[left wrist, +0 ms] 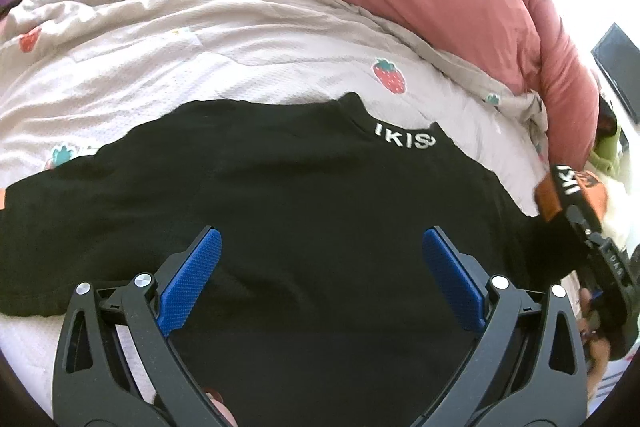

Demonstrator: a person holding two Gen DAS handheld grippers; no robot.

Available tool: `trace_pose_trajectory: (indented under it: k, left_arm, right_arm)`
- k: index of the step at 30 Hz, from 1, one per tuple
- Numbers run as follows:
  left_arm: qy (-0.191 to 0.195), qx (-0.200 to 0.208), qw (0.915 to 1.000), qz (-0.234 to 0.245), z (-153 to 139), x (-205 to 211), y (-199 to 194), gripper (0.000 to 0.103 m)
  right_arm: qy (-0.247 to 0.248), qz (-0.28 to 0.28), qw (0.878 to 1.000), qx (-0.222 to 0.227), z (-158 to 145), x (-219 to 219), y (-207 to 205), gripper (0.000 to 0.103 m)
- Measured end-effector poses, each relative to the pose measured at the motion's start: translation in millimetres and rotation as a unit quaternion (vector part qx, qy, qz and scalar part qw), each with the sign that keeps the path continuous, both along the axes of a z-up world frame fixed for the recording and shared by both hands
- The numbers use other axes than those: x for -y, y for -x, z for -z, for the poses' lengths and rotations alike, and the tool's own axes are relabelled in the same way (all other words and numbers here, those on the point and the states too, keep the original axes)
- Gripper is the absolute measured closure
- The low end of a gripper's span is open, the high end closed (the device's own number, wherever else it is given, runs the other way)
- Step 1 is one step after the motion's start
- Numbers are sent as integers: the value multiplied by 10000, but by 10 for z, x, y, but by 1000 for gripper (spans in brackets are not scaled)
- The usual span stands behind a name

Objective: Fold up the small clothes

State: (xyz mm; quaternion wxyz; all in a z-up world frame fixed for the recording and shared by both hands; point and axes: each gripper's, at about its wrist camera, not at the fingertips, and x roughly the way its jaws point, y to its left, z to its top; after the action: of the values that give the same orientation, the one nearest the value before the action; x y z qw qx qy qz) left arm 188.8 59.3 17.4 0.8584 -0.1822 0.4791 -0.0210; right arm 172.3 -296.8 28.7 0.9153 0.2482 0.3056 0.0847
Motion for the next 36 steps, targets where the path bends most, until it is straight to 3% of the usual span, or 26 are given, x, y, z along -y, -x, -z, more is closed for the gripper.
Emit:
trace_pose_trajectory:
  k: [17,19,21,22,28,33,36]
  left_arm:
    - [729,95,9960,-499,35,-824,291,8]
    - [799,110,9954,-516,42,-863,308,8]
    - [847,135,9950,-518,41,-899,320,8]
    - [876,140,9947,-513,46,-907,322,8]
    - [1045,122,9939,-344,91,-861,313,9]
    - [1218,91,9925,44,127,-632,269,12]
    - [1404,-20,9899,216,205,-488,209,21]
  right_arm:
    - [645,-1430,9872,-290,271,-1579,-170,88]
    - [666,-1565,9848,-352,310,-1706,-179,83]
    - [596,-1743,9822,-371,325,-1812,-167,65]
    - [566,-1851,9804,-356,322,-1848,-147,63]
    - [441,-2242,9735,-94,167,-1835,48,52]
    - [595,-1806,9816,-198,135,-1493,131,52]
    - [753,-1511,9852,-302,164,-1230,195,51]
